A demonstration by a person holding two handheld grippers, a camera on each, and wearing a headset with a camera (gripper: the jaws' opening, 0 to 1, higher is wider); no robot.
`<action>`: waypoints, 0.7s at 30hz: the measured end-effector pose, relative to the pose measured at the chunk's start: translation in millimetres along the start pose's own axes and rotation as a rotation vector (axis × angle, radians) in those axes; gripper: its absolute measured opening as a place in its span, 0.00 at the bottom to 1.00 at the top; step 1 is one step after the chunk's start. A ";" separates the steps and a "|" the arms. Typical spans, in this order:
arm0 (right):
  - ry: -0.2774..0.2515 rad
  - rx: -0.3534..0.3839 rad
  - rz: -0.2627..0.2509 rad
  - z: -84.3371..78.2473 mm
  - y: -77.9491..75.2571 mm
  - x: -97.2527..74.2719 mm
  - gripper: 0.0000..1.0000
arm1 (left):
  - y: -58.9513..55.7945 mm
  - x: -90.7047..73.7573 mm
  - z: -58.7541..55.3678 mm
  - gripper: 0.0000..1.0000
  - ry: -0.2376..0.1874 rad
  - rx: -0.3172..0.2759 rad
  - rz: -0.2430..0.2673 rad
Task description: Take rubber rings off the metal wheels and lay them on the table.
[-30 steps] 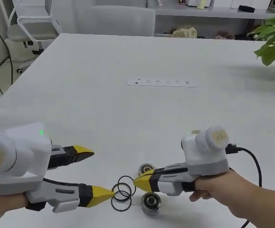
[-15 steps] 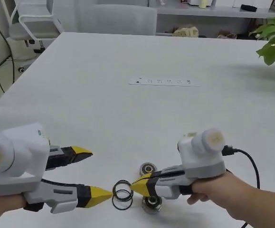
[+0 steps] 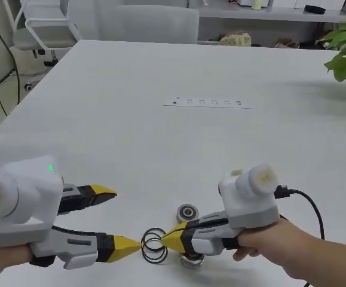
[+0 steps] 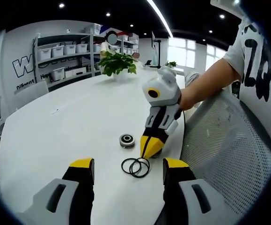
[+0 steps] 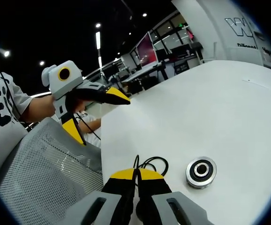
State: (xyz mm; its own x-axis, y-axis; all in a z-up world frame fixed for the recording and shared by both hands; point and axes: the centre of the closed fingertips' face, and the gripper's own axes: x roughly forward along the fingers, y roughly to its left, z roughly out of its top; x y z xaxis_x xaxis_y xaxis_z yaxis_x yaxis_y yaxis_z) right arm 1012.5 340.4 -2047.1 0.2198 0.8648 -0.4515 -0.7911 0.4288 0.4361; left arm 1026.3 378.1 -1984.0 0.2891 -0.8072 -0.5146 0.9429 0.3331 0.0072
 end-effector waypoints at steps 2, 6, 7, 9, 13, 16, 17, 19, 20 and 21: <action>0.003 0.000 0.002 -0.7 0.8 0.8 0.00 | -0.1 -0.3 -0.2 0.57 0.001 0.000 0.000; 0.012 -0.003 0.004 -3.2 1.3 2.2 0.00 | -0.8 -0.5 -1.3 0.57 0.004 -0.001 0.000; 0.014 -0.003 0.004 -3.8 1.3 2.4 0.00 | -1.0 -0.4 -1.5 0.57 0.005 -0.001 0.000; 0.018 -0.006 0.002 -4.9 0.9 2.6 0.00 | -1.2 -0.2 -2.0 0.57 0.007 -0.001 -0.001; 0.017 -0.010 -0.011 -4.8 -1.8 2.4 0.00 | -1.2 0.0 -1.4 0.57 0.007 0.000 -0.001; 0.018 -0.010 -0.027 -5.3 -5.5 1.9 0.00 | -0.7 0.3 -1.2 0.57 0.008 0.001 0.000; 0.018 -0.011 -0.030 -5.5 -6.3 1.7 0.00 | -0.8 0.4 -1.5 0.57 0.009 0.000 -0.001; 0.022 -0.012 -0.039 -6.4 -8.2 1.4 0.00 | -1.2 0.8 -2.0 0.57 0.012 0.002 -0.002; 0.022 -0.016 -0.044 -6.6 -9.0 1.2 0.00 | -1.7 1.0 -2.3 0.57 0.013 0.002 -0.004; 0.022 -0.019 -0.046 -6.5 -9.4 1.2 0.00 | -2.1 1.1 -2.1 0.57 0.014 0.002 -0.005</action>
State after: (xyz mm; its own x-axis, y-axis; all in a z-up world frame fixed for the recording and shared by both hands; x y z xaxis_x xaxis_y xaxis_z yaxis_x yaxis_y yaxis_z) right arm 1016.4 335.7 -2056.9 0.2442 0.8380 -0.4880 -0.7909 0.4633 0.3997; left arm 1024.3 377.5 -1986.4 0.2823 -0.8020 -0.5264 0.9446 0.3283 0.0064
